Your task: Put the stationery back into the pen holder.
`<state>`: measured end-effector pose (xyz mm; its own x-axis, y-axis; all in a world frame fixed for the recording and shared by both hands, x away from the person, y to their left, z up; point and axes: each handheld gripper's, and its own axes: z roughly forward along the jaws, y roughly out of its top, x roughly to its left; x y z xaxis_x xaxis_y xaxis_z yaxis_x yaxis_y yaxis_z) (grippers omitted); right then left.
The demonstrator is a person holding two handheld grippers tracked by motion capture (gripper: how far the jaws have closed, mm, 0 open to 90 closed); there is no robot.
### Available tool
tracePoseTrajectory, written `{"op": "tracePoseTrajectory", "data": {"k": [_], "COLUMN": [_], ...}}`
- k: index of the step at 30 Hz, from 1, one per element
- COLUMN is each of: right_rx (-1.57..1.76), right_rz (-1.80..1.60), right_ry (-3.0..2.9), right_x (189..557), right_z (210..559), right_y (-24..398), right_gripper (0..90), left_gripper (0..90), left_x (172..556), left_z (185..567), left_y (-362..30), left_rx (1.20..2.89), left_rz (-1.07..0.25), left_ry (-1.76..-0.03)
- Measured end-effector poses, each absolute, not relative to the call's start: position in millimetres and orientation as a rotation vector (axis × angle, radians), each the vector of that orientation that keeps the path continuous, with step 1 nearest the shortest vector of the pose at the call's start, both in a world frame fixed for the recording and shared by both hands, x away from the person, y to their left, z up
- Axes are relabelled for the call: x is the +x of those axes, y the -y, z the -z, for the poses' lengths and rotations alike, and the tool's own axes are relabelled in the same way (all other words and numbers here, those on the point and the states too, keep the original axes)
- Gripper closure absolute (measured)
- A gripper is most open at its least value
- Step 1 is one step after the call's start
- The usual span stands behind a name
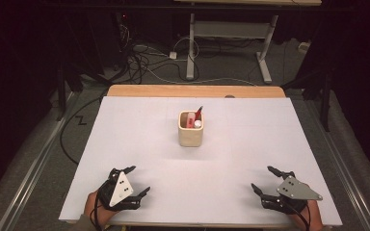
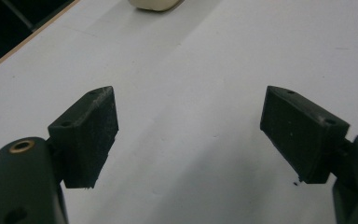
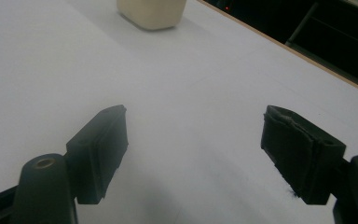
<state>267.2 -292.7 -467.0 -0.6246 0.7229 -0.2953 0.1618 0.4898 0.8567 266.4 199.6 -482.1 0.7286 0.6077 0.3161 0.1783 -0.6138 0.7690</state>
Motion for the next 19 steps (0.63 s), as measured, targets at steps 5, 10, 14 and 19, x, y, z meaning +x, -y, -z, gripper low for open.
{"op": "tracePoseTrajectory", "data": {"k": [5, 10, 14, 19], "right_rx": [0.717, 0.715, 0.715, 0.716], "right_rz": [-1.101, -1.108, -1.109, -1.117], "right_ry": [-2.083, -2.088, -2.097, -2.101], "right_x": [266.5, 267.1, 268.3, 271.0], "right_z": [466.9, 467.1, 467.8, 468.3], "right_y": [292.1, 292.1, 291.4, 291.4], "right_gripper": [22.8, 22.8, 22.9, 22.9], "left_gripper": [18.4, 18.4, 18.4, 18.4], "left_x": [267.1, 267.7, 268.8, 268.9], "left_z": [483.0, 482.8, 483.8, 483.9], "left_y": [-198.8, -199.0, -199.9, -200.8], "left_rx": [2.187, 2.183, 2.19, 2.187], "left_rz": [-0.733, -0.735, -0.732, -0.735], "left_ry": [-0.589, -0.594, -0.599, -0.61]}}
